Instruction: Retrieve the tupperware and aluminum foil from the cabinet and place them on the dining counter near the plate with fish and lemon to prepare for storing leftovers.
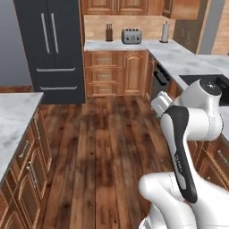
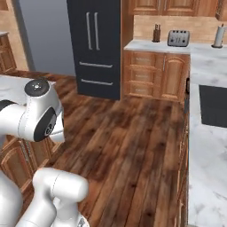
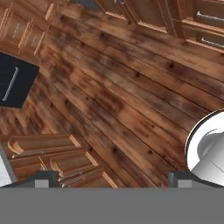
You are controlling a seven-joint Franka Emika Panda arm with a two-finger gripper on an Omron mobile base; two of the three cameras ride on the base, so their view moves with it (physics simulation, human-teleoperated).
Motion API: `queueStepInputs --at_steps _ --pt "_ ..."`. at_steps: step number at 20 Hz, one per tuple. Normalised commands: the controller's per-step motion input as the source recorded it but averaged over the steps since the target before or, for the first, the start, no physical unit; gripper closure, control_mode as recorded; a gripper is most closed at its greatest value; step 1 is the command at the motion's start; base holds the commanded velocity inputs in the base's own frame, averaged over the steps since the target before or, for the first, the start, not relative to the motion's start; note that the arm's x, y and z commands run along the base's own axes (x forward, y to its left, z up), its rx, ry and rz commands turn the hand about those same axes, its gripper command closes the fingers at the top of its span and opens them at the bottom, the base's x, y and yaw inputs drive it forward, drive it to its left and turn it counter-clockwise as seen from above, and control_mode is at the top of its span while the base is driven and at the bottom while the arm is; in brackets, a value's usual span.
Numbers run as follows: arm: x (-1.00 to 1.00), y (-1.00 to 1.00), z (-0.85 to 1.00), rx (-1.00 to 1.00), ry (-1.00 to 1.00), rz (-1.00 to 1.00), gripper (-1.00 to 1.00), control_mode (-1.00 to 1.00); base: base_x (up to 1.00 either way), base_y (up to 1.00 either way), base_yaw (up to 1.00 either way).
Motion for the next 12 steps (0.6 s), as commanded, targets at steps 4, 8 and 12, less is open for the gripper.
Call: queueStepInputs --at_steps 4,8,12 --pt "0.00 0.00 0.00 0.00 0.00 0.00 -1.00 1.00 1.00 0.62 -0.21" --pt "0.00 0.00 0.00 0.00 0.00 0.00 -1.00 1.00 1.00 0.08 -0.07" --pt "0.00 0.00 0.00 0.00 0.00 0.00 -1.00 1.00 1.00 0.00 0.00"
